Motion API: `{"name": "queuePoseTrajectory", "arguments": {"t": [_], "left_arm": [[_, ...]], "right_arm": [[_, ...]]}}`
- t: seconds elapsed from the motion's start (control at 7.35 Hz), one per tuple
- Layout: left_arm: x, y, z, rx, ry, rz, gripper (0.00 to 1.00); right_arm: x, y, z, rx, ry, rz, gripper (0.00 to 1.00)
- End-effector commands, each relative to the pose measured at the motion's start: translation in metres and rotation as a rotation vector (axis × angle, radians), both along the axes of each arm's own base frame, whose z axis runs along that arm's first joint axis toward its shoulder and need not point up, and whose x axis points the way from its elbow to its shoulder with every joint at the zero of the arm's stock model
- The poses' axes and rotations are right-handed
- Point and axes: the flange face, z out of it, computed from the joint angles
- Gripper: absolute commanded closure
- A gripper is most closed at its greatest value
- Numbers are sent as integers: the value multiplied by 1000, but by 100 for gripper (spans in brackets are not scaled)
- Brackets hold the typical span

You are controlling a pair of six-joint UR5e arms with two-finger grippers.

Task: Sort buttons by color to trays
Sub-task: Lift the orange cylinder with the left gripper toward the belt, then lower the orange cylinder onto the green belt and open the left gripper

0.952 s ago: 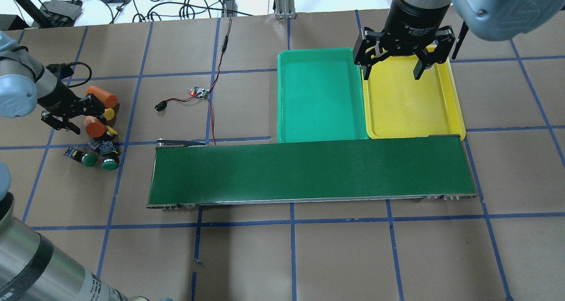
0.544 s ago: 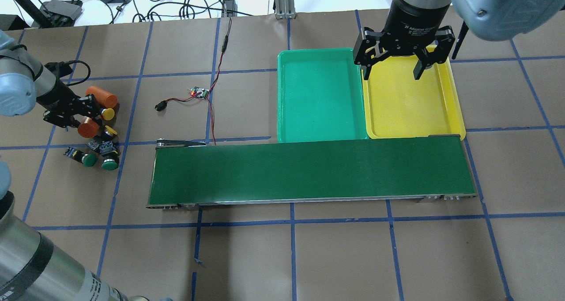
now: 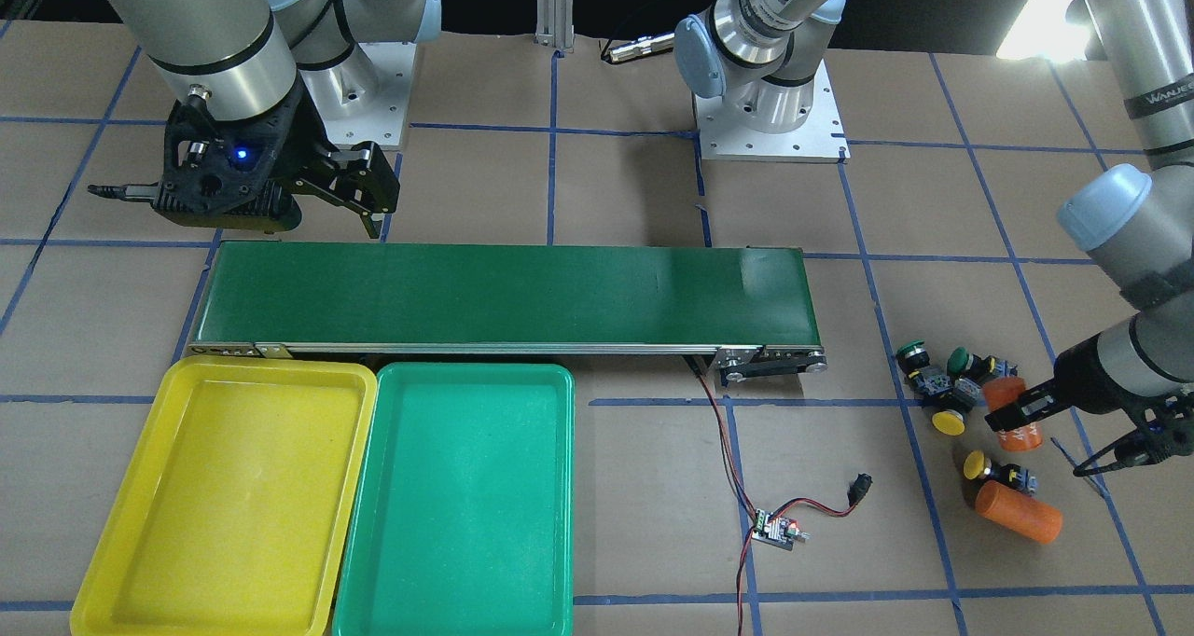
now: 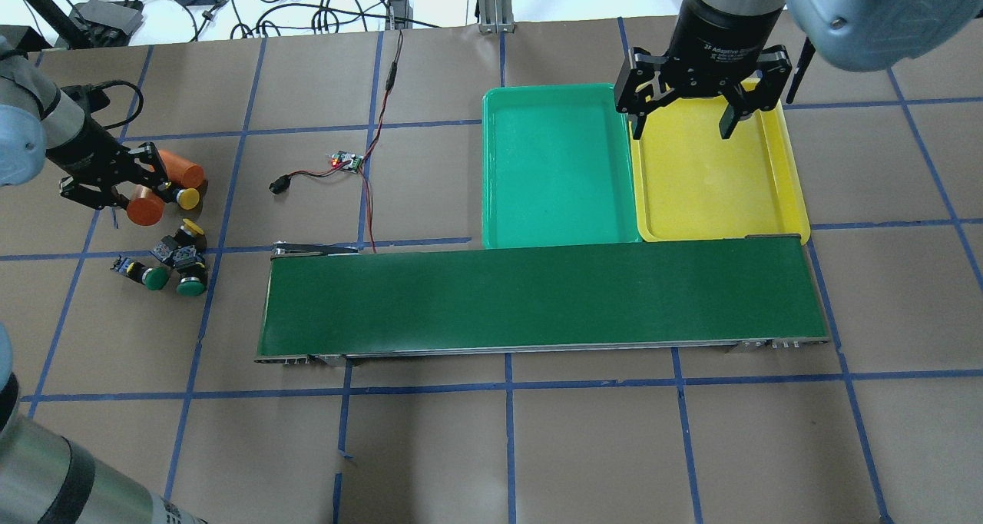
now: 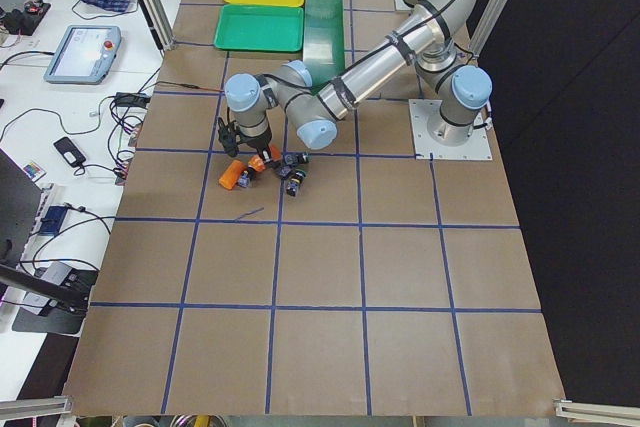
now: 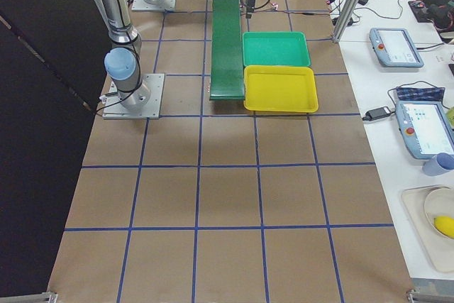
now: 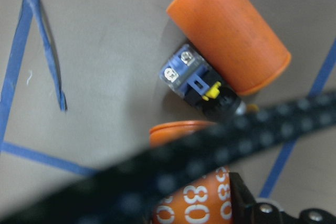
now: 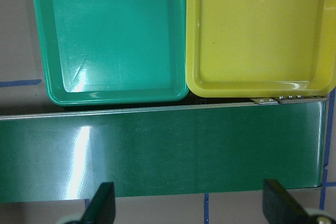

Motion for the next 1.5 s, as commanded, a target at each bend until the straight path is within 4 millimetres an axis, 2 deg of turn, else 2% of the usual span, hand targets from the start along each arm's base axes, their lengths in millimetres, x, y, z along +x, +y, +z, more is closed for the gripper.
{"name": "queuePoseTrajectory", "arguments": {"t": [0.0, 0.27, 0.54, 0.68, 0.82, 0.95, 1.22, 1.36], "left_arm": [[-69, 22, 45, 58, -9, 148, 95], [-143, 43, 46, 90, -47, 272, 100], [-198, 90, 48, 107, -144, 389, 100], [-219, 104, 48, 107, -160, 424, 100], [-227, 114, 36, 120, -186, 458, 100], [-242, 119, 15, 159, -210, 584, 100], [-287, 128, 3, 151, -240, 595, 100], [-289, 127, 1, 149, -245, 632, 97]], "right_arm": [[0, 0, 1, -1, 0, 0, 0], [0, 0, 0, 0, 0, 0, 0], [0, 0, 0, 0, 0, 0, 0], [0, 0, 1, -1, 0, 0, 0], [0, 0, 0, 0, 0, 0, 0], [0, 0, 1, -1, 0, 0, 0], [0, 0, 1, -1, 0, 0, 0], [0, 0, 1, -1, 0, 0, 0]]}}
